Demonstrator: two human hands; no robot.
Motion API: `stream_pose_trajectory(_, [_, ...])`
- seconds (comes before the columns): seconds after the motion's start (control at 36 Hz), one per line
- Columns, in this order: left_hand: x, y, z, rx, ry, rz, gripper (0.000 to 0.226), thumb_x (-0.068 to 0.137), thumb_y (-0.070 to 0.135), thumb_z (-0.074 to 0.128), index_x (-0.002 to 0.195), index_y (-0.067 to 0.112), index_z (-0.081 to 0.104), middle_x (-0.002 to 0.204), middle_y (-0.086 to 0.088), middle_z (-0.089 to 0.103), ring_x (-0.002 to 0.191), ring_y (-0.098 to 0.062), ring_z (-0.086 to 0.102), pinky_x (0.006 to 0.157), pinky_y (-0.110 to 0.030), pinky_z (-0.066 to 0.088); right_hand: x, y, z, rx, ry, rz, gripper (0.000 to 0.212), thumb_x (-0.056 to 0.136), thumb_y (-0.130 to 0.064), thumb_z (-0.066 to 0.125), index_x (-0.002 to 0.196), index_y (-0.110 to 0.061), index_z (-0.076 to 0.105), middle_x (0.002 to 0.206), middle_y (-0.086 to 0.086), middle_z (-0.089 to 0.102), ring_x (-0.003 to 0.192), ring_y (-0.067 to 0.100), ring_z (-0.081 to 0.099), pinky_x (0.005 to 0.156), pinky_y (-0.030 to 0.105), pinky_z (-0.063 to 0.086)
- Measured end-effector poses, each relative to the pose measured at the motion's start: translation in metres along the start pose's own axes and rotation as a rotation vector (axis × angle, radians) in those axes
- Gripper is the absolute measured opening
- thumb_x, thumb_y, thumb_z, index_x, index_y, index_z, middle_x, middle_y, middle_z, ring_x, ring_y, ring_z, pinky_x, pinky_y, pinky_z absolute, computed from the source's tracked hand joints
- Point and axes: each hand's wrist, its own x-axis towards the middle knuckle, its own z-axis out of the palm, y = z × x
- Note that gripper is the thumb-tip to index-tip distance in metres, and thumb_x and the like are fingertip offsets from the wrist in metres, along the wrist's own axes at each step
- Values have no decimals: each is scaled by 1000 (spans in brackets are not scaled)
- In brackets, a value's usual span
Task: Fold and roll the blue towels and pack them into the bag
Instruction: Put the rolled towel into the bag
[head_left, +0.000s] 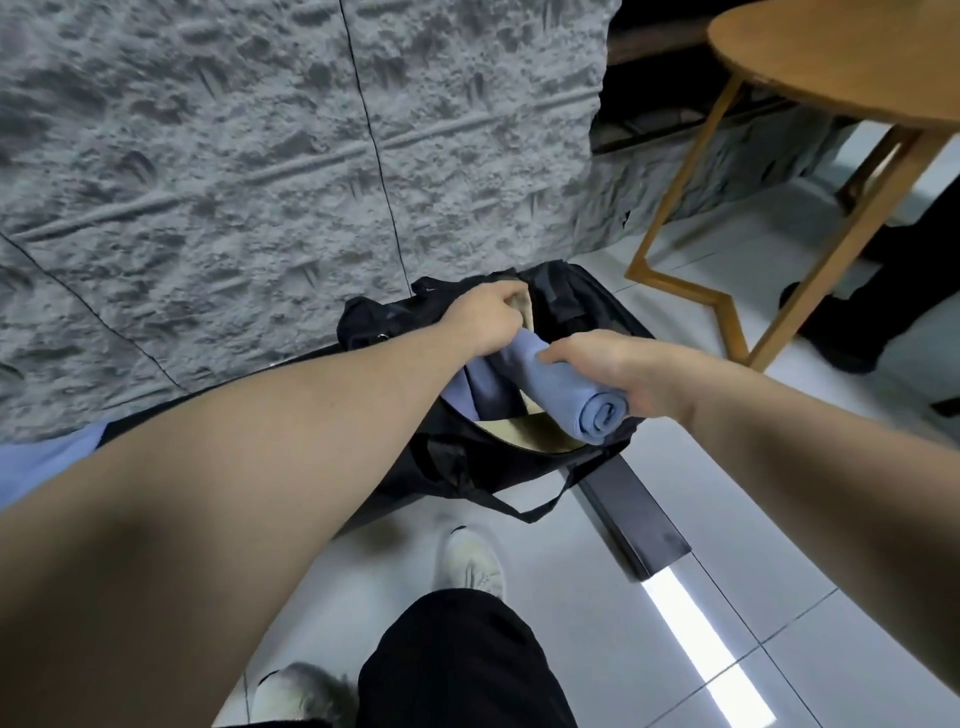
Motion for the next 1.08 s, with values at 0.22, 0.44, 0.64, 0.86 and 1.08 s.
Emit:
stream_pose_trajectory(0.22, [12,-9,-3,-127,124,8,81,88,-9,30,155,34,14,163,16,1,147,-9,18,96,-24,46,16,0,18,223,33,-58,43,96,-40,55,127,-11,53,114,15,64,100,28,65,87,36,54])
stream_pose_trajectory(0.44, [18,-16,-6,-135,168,44,87,87,-14,31,156,33,9,162,19,-4,142,-2,17,65,-3,36,42,-7,30,201,43,-139,47,100,-33,50,142,-14,42,133,6,52,111,25,55,94,35,47])
stream_pose_trajectory(0.64, [17,-33,12,-32,144,81,29,87,4,46,110,20,52,117,-2,54,105,-24,55,91,-33,46,58,-2,25,-38,153,-206,61,102,-29,44,156,-25,16,151,8,38,132,30,43,108,37,37])
stream_pose_trajectory(0.86, [3,-46,15,523,-180,296,36,94,25,49,129,26,58,131,-2,52,115,-24,52,94,-31,42,74,-3,17,-255,228,-125,63,103,-29,39,157,-26,6,153,15,33,132,35,42,100,33,37])
stream_pose_trajectory(1.08, [-6,-52,8,962,-157,455,47,87,30,53,133,23,49,149,3,33,129,-26,36,100,-45,37,89,-6,22,-375,388,-218,60,102,-37,37,154,-38,6,158,11,18,137,43,30,108,47,30])
